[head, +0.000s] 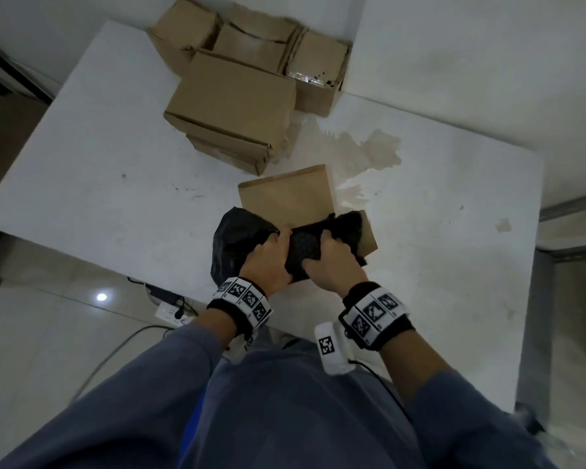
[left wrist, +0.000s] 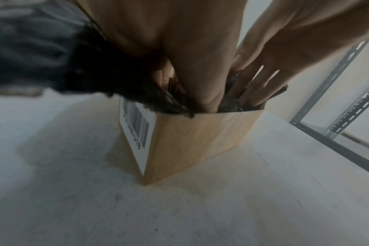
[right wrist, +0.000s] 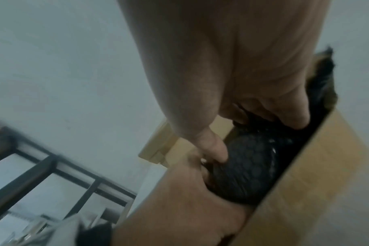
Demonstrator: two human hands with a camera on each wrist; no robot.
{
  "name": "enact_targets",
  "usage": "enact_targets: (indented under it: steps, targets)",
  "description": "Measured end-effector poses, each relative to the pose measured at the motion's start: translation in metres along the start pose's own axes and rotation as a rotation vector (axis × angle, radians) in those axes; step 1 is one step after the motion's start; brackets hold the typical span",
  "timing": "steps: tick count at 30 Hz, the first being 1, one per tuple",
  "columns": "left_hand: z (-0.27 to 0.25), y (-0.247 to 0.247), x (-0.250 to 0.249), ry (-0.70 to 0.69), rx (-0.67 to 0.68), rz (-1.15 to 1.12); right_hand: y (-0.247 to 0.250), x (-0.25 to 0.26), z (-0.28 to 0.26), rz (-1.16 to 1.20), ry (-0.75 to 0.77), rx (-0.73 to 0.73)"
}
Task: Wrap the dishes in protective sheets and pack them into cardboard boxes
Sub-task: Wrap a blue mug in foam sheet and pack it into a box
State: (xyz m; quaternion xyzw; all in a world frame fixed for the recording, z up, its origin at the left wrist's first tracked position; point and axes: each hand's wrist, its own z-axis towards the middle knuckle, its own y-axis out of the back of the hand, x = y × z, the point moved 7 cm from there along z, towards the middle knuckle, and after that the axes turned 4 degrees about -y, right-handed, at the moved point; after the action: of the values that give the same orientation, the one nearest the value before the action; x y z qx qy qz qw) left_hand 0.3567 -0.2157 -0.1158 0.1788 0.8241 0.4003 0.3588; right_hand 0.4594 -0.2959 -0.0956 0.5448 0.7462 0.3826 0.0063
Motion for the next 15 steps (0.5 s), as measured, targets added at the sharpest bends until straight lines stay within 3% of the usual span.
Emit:
enact_targets:
  steps: [6, 11, 15]
  targets:
    - [-0.004, 0.003, -0.004, -0.01, 0.026, -0.027, -0.014, 0.003, 0.02, 0.205, -0.15, 0.063]
    - [-0.004, 0.0, -0.002, -0.079, 0.137, -0.032, -0.007, 0.009, 0.017, 0.181, -0.18, 0.077]
    - [0.002, -0.001, 0.004, -0.113, 0.314, -0.004, 0.007, 0.01, -0.003, 0.098, -0.175, -0.047]
